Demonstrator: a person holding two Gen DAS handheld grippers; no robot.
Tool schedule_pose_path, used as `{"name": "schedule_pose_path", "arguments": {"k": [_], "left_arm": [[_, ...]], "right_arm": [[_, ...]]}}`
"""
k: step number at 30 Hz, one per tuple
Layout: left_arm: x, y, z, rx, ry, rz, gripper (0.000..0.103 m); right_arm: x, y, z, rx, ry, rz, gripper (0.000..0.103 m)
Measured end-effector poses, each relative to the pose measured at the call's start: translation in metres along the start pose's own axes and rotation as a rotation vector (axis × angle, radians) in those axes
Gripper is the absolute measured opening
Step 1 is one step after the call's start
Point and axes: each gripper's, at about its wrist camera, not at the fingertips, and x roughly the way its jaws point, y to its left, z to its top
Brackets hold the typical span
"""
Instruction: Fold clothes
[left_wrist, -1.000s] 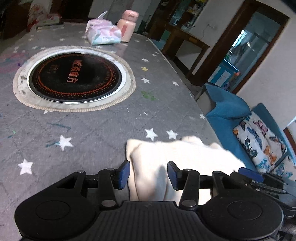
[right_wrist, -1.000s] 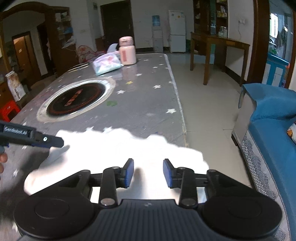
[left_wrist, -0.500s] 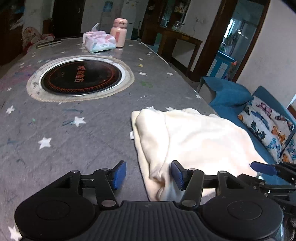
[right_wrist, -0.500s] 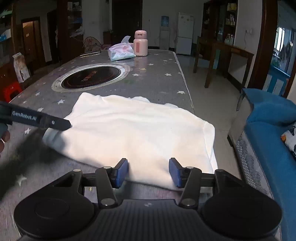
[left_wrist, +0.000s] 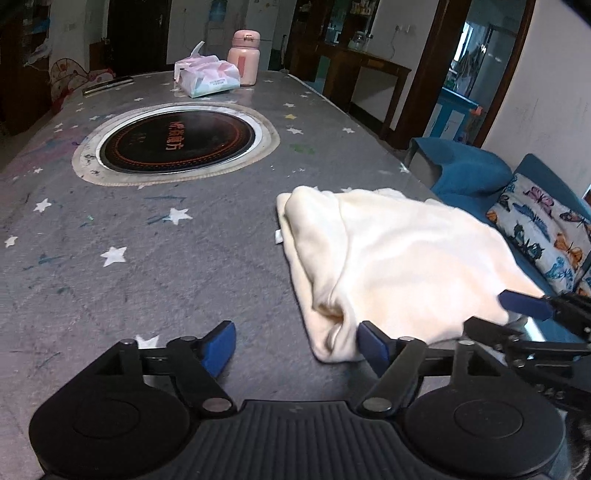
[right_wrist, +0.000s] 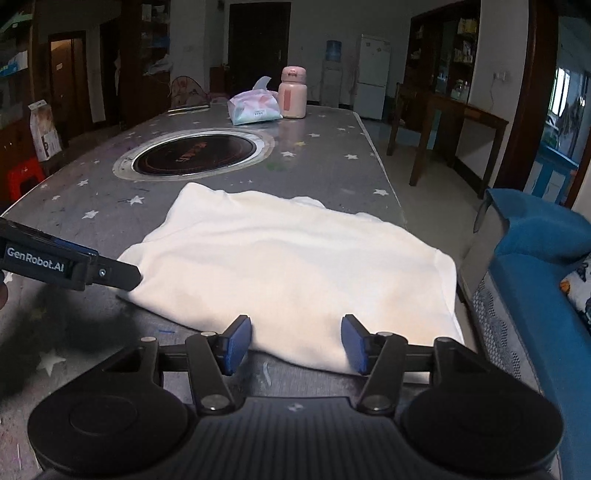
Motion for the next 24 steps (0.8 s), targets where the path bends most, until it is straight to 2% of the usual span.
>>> {"name": "schedule_pose_path", "arguments": {"k": [4,6,9,12,24], "left_arm": [[-0.004,0.000,-0.004,0.018,0.004,0.014,0.085],[-0.007,0.001,-0.008,0.018,0.006,0.016,0.094],[-0.012,0.004,-0.013,0.017,0.007,0.018,0.098],[-0.017,0.007,-0.019,0.014,0.010,0.025,0.102],[-0.035,0.019,-0.044,0.016,-0.002,0.055,0.103]], "right_arm": [[-0.009,0.004,-0.005,0.011,-0.003,0.006,0.061],[-0.010,0.007,-0.009,0.016,0.008,0.015,0.066],[-0.012,0.010,-0.016,0.033,0.021,0.022,0.067],[-0.015,0.011,-0.022,0.063,0.033,0.031,0.074],[-0.024,0.014,-0.037,0.122,0.037,0.011,0.083]]}}
